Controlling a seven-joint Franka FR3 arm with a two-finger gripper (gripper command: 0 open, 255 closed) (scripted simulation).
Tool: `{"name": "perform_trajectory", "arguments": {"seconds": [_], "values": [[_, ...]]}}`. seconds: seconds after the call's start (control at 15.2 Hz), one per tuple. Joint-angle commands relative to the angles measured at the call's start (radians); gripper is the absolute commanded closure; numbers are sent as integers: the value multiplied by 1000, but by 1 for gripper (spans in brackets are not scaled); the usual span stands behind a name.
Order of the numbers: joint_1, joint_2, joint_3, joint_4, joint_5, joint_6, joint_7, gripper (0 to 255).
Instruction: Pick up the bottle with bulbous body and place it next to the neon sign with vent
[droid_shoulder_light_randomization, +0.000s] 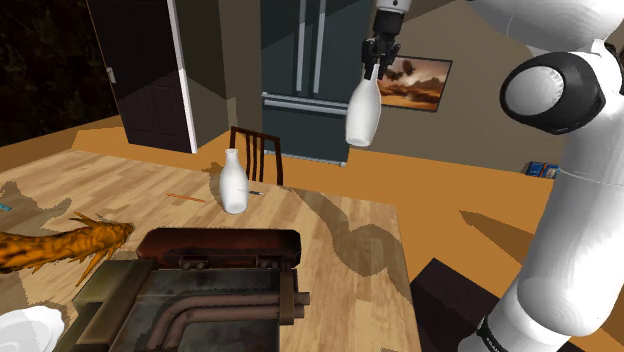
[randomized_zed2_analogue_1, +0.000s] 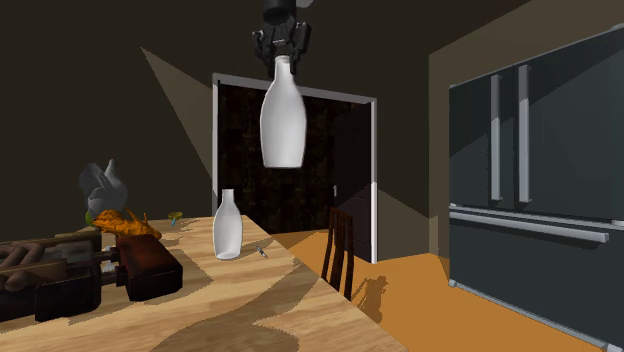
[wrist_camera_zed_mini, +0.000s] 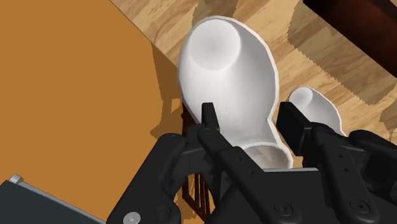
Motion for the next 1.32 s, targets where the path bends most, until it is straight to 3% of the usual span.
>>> {"name": "perform_trajectory", "arguments": {"seconds": [0.0,0.53,1.25], "values": [[33,-85,15,-115,-22,33,38,255],[127,-330,112,-414,-66,89,214,255],[215,-528,276,-610,-47,84,466,255]]}}
